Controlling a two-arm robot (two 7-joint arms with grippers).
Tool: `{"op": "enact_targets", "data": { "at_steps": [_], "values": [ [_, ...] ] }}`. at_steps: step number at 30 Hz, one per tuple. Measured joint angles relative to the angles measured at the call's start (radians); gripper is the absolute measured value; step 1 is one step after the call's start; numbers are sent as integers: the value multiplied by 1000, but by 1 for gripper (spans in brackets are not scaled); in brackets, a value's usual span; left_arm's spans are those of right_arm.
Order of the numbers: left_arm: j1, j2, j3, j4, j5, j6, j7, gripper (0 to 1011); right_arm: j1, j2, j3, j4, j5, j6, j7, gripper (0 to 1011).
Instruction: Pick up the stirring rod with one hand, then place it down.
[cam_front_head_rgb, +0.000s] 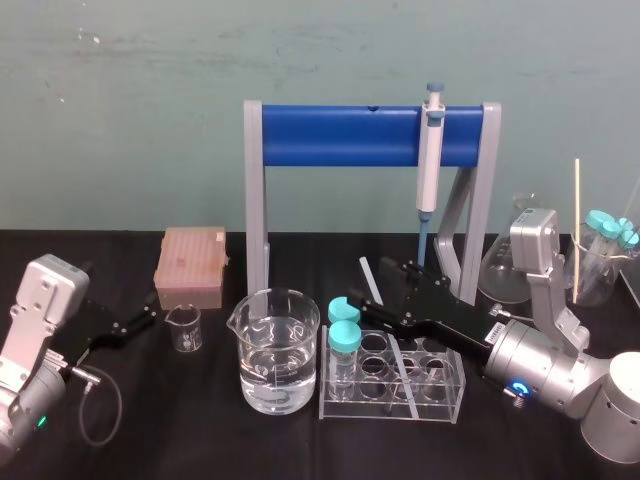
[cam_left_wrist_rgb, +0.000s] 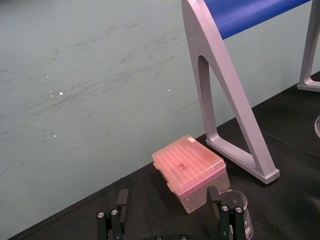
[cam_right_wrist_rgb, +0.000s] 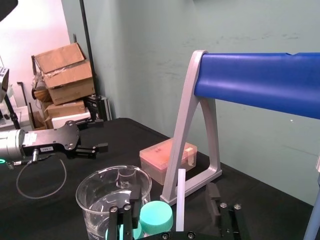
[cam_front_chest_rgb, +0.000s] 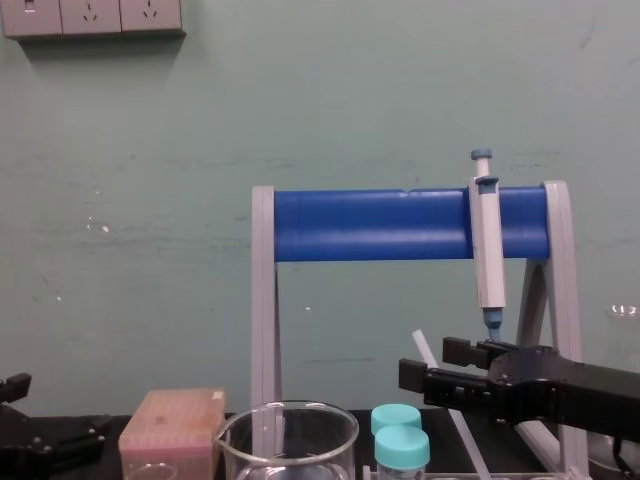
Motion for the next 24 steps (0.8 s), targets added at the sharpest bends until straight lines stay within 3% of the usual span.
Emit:
{"op": "enact_targets", "data": {
  "at_steps": [7,16,20,21,24],
  "values": [
    [0,0,0,0,0,0,0,1000,-17,30,18,-51,4,56,-24,992],
    [0,0,0,0,0,0,0,1000,-116,107,79,-167,24,106,-101,1003],
    [0,0,0,0,0,0,0,1000,-157,116,128,-190,-29,91,-219,1003],
    [0,0,0,0,0,0,0,1000,-168,114,143,-193,-63,89,-285,1003],
    [0,0,0,0,0,0,0,1000,-178,104,163,-190,-133,102,-400,1003]
  ]
}}
